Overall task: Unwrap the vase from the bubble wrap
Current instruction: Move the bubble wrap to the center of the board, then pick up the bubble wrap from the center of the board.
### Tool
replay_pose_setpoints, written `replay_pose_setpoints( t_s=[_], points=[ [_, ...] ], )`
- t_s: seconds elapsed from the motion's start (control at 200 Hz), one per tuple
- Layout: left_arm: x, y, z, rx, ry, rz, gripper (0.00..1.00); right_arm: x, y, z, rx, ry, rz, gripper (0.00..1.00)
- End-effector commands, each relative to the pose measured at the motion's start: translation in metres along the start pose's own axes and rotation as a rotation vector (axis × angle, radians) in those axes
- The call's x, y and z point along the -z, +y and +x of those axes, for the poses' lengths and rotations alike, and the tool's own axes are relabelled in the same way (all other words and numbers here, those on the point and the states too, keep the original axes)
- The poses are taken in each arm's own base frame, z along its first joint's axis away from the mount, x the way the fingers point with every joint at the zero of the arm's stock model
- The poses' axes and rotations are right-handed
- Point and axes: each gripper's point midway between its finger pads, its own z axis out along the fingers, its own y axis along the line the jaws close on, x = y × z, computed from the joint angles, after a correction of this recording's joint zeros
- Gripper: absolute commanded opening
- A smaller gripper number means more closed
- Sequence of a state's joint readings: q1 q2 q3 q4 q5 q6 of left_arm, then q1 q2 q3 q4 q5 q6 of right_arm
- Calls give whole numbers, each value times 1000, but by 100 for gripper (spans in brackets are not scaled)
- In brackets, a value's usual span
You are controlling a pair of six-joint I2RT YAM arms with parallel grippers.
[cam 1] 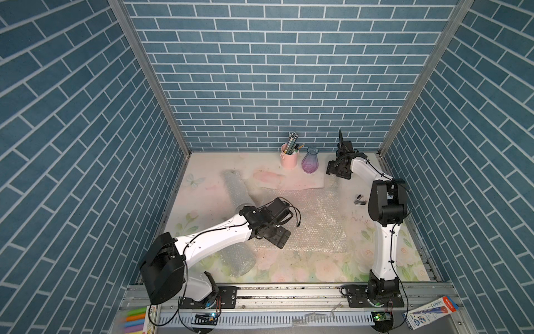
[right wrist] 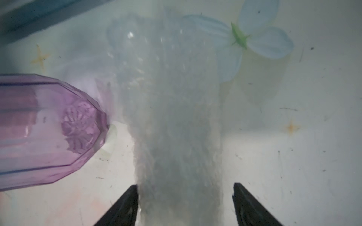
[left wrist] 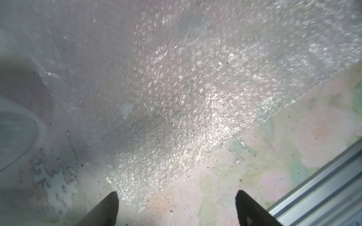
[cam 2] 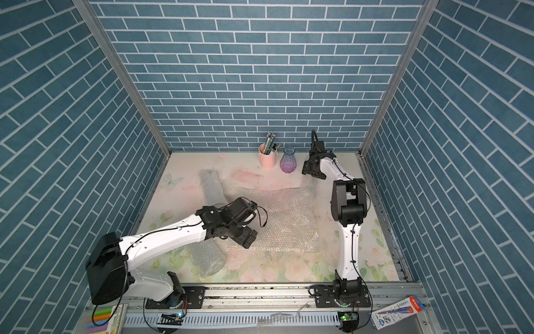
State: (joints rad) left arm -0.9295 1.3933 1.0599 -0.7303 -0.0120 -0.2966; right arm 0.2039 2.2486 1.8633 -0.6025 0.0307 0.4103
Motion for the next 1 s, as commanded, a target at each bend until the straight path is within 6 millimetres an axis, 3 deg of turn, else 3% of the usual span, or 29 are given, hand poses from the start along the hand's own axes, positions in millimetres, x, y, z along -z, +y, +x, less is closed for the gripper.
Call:
replay_pose_setpoints(
  t_s=[0.0,0.22,0.545,0.715,0.865,0.89,0.995],
  points=[
    [31,3,-11,-36,-49,-20,97,-9,5,17,39,51,16,77],
    [67,6,-36,-122,-122,-53,99,-28,10,30,20,89,-11,76],
    [70,12,-57,-190,-161,-77,99,-38,1,41,8,113,34,64],
    [59,21,-54,-145,-173,-35,99,-16,2,17,17,14,36,44],
    [50,24,-49,-153,-164,-28,99,5,5,-4,25,-82,25,40],
    [49,24,-48,-152,-162,-28,99,22,7,-14,24,-126,14,40],
    [45,23,-45,-154,-148,-21,99,37,7,-25,29,-187,18,40]
  ],
)
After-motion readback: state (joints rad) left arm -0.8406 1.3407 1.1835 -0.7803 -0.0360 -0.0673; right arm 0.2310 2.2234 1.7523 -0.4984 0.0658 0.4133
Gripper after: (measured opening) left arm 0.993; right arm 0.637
